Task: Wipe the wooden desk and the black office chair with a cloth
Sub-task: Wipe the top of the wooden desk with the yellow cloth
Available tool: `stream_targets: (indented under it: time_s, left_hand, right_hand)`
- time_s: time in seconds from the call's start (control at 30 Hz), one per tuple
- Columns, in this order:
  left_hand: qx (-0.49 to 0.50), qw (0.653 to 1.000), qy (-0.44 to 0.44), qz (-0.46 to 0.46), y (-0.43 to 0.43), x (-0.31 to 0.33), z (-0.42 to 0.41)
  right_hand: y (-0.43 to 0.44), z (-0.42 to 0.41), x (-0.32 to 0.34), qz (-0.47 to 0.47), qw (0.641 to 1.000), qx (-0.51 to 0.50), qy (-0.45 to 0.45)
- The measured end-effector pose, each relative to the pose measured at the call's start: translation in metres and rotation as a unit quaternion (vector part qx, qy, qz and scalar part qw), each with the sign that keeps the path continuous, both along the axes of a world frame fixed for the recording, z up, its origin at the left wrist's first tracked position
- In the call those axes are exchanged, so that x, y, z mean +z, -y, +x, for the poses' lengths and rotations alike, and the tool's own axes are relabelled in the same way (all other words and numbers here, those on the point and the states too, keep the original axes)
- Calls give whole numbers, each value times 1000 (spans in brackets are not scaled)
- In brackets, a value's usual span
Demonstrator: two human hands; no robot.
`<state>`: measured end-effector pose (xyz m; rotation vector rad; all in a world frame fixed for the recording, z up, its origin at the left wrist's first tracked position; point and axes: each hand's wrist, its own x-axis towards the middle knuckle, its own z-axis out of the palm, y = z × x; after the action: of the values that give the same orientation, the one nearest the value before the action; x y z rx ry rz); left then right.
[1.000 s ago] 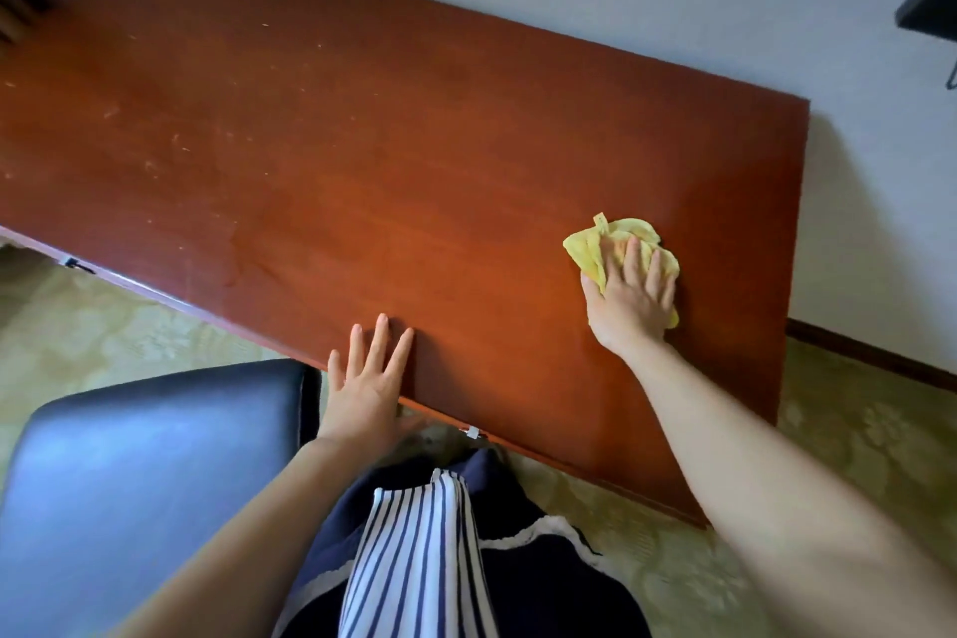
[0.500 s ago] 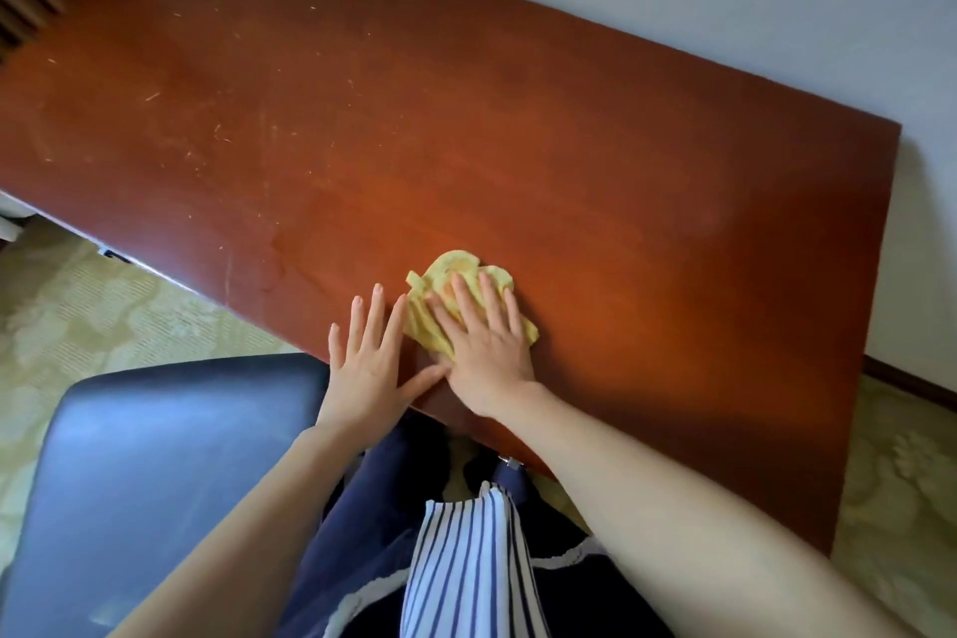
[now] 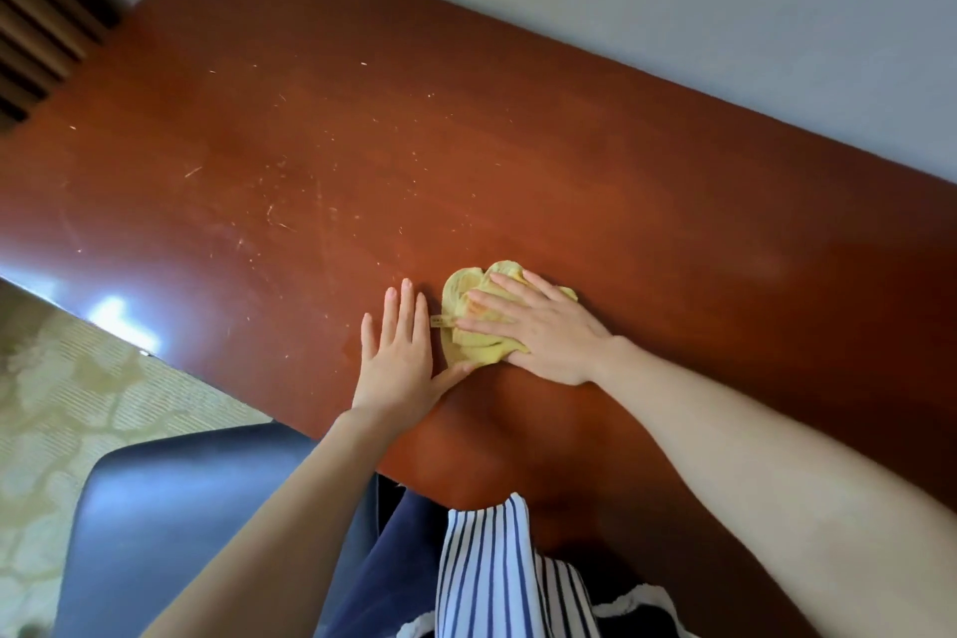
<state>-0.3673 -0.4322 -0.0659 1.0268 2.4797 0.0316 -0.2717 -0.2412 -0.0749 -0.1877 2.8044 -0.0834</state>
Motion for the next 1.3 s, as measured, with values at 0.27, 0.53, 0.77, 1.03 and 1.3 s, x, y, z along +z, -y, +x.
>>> stream_targets:
  time_s: [0.27, 0.53, 0.77, 1.03, 1.3]
  left_hand:
    - [-82, 990, -55, -98, -14, -4, -24]
    - [-95, 988, -54, -107, -18, -2, -26]
    - [-86, 984, -49, -147, -20, 3, -26]
    - [-93, 968, -77, -220, -25, 12, -23]
    - [-76, 962, -77, -252, -36, 24, -17]
  right_hand:
    - [-39, -92, 7, 16, 993, -112, 17]
    - [-23, -152, 4, -9, 905, -424, 20]
    - [6, -94, -6, -29, 963, -267, -23]
    - [5, -4, -5, -50, 992, -109, -33]
    - [-39, 88, 2, -25, 998, -59, -13]
